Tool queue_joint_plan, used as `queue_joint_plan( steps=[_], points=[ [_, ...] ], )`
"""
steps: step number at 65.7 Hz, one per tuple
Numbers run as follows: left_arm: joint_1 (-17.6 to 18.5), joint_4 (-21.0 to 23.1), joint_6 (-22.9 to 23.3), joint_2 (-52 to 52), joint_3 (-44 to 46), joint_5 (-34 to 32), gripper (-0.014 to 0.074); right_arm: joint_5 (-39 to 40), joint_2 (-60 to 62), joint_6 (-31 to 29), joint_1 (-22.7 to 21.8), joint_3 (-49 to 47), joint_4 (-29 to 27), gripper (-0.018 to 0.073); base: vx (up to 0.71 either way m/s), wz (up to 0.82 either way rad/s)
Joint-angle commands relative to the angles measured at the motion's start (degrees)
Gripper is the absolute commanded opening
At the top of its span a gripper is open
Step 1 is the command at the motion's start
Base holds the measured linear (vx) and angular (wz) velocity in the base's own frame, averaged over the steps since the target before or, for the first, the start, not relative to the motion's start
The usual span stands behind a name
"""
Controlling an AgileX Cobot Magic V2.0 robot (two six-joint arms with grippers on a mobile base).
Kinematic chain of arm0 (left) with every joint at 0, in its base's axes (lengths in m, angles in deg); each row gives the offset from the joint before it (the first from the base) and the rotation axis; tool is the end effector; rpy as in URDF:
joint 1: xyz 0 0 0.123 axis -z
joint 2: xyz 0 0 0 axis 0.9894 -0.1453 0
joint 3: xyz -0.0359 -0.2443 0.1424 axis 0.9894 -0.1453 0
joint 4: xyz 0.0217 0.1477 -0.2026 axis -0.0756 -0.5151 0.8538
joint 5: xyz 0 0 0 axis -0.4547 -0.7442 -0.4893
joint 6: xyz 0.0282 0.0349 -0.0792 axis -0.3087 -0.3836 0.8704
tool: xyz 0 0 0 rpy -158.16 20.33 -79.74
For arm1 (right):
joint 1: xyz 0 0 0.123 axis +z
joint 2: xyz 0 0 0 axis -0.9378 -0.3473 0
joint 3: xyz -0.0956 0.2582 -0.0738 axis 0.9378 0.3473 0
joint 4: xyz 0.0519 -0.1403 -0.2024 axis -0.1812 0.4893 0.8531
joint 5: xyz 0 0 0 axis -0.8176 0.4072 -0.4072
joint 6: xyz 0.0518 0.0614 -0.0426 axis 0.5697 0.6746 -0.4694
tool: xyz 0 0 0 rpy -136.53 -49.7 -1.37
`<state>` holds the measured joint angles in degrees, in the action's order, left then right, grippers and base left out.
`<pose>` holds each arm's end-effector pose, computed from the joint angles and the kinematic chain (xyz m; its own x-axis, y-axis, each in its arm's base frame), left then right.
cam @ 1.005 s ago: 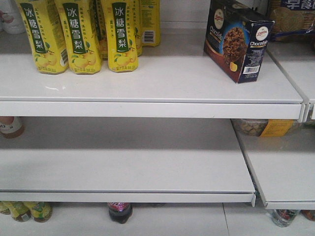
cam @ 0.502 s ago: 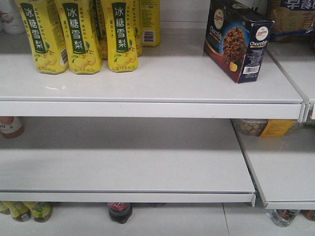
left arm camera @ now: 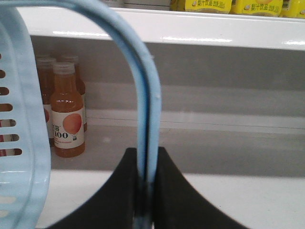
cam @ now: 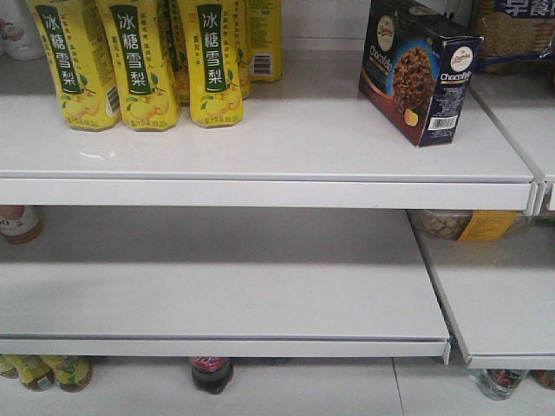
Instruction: Left arm holds basket, right arm returns cookies
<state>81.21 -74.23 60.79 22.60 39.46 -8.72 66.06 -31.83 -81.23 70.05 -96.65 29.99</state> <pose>0.0571 0.0012 0.1913 -0.0548 -0.0924 -0.9942 -0.0214 0.9956 -0.0913 0.0638 0.0084 0.2440 -0.1130 -0.0489 -0.9924 -0.0990 0.9944 -0.0377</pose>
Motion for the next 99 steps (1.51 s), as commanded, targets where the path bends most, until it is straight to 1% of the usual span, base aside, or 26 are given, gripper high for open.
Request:
queue_joint_plan(
  steps=[1,26,30,34,36,39,47,51,56,61,69,99],
  points=[
    [0.43,-0.65,-1.1,1.04,1.68,-5.63,-0.0003,4.02,-0.62,-0.01,-0.42,-1.62,-0.17,-0.001,0.0,0.0],
    [0.43,-0.65,-1.1,1.04,1.68,-5.63,-0.0003,4.02,-0.62,-0.01,-0.42,-1.62,-0.17,-0.001,0.0,0.0],
    [0.43,-0.65,-1.1,1.04,1.68,-5.63,-0.0003,4.02,-0.62,-0.01,-0.42,-1.57,1.01,-0.001,0.0,0.0],
    [0.43,-0.65,-1.1,1.04,1.68,-5.63,-0.0003,4.53,-0.44,0.67,-0.42,-0.6,4.3,-0.001,0.0,0.0],
    [0.43,-0.65,-1.1,1.04,1.68,-5.63,-0.0003,5.1,-0.38,1.85,-0.42,0.06,5.79,-0.001,0.0,0.0],
    [0.43,-0.65,-1.1,1.04,1.68,-5.63,-0.0003,6.48,0.37,5.44,-0.42,1.41,8.24,-0.001,0.0,0.0],
    [0.43,-0.65,-1.1,1.04,1.68,-5.63,-0.0003,11.92,4.08,16.33,-0.42,6.4,16.99,-0.001,0.0,0.0],
    [0.43,-0.65,-1.1,1.04,1.68,-5.63,-0.0003,13.94,5.8,20.1,-0.42,8.66,21.3,-0.001,0.0,0.0],
    [0.43,-0.65,-1.1,1.04,1.68,-5.63,-0.0003,14.72,8.22,22.73,-0.42,11.1,24.13,-0.001,0.0,0.0],
    [0.43,-0.65,-1.1,1.04,1.68,-5.63,-0.0003,14.99,10.56,24.84,-0.42,13.05,24.05,-0.001,0.0,0.0],
    [0.43,-0.65,-1.1,1.04,1.68,-5.63,-0.0003,13.56,10.39,27.61,-0.42,12.99,24.04,-0.001,0.0,0.0],
    [0.42,-0.65,-1.1,1.04,1.74,-5.63,-0.0003,13.2,10.39,27.12,-0.42,12.94,24.04,-0.001,0.0,0.0]
  ],
)
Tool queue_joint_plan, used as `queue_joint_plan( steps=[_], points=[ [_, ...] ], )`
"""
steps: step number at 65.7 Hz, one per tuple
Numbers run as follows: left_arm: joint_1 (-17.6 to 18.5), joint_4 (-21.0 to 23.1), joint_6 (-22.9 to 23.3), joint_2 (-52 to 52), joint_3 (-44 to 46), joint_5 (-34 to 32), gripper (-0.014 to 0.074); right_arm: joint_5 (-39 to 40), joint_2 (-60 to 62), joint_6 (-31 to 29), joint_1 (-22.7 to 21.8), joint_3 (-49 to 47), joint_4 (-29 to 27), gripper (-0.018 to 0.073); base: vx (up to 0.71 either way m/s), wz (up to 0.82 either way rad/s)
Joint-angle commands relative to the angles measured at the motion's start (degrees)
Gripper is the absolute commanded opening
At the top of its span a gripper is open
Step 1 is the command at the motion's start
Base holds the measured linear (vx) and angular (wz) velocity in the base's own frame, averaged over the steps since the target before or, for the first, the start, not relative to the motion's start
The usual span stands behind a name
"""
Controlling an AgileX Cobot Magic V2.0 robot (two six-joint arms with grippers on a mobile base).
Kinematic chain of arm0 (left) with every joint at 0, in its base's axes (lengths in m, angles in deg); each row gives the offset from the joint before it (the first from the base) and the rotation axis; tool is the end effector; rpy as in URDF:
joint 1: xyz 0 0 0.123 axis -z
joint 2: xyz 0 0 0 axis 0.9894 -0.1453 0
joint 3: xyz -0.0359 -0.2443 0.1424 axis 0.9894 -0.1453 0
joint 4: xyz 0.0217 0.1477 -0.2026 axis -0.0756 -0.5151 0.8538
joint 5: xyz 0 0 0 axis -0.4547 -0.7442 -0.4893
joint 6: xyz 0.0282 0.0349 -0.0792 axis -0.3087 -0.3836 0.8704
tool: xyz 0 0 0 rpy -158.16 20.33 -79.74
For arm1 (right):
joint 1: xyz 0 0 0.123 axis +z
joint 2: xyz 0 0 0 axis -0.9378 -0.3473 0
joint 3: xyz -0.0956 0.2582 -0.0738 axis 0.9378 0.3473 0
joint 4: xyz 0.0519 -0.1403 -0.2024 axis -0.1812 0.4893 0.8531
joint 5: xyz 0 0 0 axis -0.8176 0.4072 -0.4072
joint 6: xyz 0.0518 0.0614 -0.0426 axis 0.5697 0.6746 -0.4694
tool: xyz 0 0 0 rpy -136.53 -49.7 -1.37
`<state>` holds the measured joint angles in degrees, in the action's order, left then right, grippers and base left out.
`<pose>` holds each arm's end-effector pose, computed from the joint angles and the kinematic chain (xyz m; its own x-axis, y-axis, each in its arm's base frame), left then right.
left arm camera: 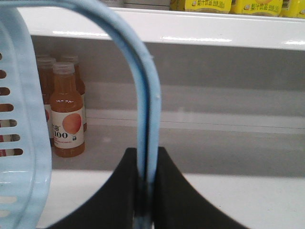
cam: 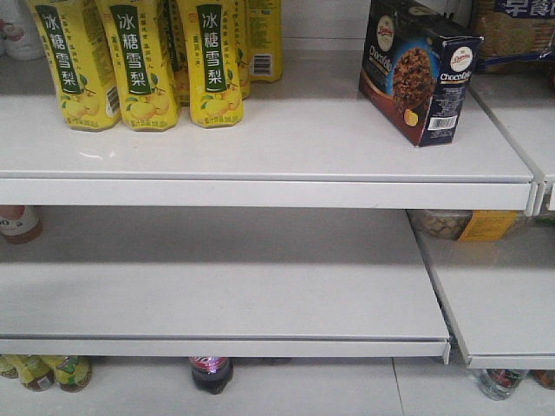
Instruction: Left arm holds basket, right arm returns cookies
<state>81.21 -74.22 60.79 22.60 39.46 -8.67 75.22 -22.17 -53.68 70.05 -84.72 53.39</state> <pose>0.0571 0.0012 0.1912 -0.0556 -0.0926 -0.9942 -0.0215 0.9956 -0.0915 0.0567 0.0001 0.1967 -0.0138 0.0341 -0.9993 -0.0030 0.9994 0.0341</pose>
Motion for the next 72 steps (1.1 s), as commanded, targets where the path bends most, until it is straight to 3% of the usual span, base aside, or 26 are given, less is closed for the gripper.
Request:
queue_joint_plan(
  steps=[1,72],
  points=[
    [0.42,-0.65,-1.1,1.04,1.74,-5.67,-0.0003,4.03,0.73,-0.44,-0.42,1.01,0.64,-0.001,0.0,0.0],
    [0.42,-0.65,-1.1,1.04,1.74,-5.67,-0.0003,4.01,0.73,-0.44,-0.42,1.02,0.64,-0.001,0.0,0.0]
  ],
)
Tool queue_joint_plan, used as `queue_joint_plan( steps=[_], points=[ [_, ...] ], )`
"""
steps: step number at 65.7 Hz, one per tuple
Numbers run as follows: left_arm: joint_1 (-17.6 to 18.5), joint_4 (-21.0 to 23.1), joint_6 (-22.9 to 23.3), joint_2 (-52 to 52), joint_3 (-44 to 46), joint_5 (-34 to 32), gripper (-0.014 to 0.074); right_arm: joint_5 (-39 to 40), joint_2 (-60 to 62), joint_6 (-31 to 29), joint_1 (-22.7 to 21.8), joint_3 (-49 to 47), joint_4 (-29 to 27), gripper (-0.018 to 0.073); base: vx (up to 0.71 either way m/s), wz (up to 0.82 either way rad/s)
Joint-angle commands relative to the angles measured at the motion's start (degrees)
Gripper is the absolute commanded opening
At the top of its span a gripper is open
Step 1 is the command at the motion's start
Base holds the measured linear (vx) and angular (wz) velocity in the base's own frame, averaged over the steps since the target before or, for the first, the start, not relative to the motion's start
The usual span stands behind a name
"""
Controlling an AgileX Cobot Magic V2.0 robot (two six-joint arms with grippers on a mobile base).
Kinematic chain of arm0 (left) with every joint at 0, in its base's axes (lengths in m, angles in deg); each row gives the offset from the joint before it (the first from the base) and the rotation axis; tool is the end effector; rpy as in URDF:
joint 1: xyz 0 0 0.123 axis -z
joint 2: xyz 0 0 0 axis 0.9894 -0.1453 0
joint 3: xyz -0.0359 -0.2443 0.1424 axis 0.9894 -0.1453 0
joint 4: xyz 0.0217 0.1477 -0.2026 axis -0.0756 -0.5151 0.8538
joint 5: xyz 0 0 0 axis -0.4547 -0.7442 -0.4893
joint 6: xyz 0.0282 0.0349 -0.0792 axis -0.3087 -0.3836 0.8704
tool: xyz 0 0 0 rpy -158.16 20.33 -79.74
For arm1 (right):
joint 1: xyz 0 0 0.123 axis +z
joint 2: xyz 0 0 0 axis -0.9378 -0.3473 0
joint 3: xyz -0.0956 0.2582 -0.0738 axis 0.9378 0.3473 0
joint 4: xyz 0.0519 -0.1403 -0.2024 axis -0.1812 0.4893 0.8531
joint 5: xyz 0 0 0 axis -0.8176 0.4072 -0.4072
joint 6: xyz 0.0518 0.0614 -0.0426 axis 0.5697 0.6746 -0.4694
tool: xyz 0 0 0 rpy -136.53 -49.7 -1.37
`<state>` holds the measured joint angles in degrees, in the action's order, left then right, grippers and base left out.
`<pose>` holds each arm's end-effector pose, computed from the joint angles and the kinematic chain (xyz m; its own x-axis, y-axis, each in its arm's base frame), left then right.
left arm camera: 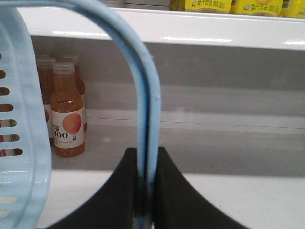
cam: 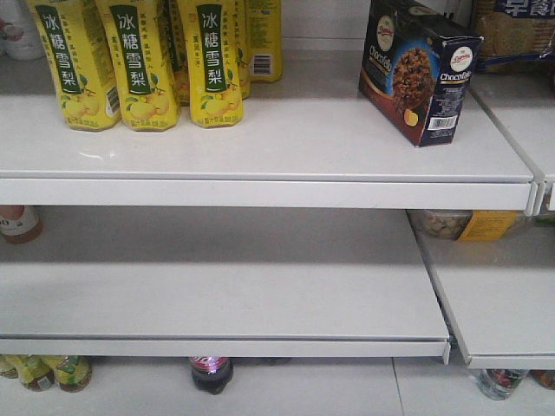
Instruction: Left arm holds basket, right arm returns cookies
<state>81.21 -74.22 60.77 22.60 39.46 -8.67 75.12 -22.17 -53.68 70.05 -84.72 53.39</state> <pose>0.0571 0.0012 0.1912 -0.0556 -0.0922 -0.9942 -0.0215 0.9956 -0.0912 0.0567 0.0000 0.1965 -0.0155 0.0341 -0.9993 -0.0029 0.9994 0.0341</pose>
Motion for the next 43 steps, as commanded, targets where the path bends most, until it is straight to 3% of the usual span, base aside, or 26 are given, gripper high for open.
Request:
queue_joint_plan(
  steps=[1,43],
  points=[
    [0.42,-0.65,-1.09,1.04,1.74,-5.67,-0.0003,4.12,0.73,-0.44,-0.42,1.02,0.64,-0.001,0.0,0.0],
    [0.42,-0.65,-1.09,1.04,1.74,-5.67,-0.0003,4.12,0.73,-0.44,-0.42,1.02,0.64,-0.001,0.0,0.0]
  ],
)
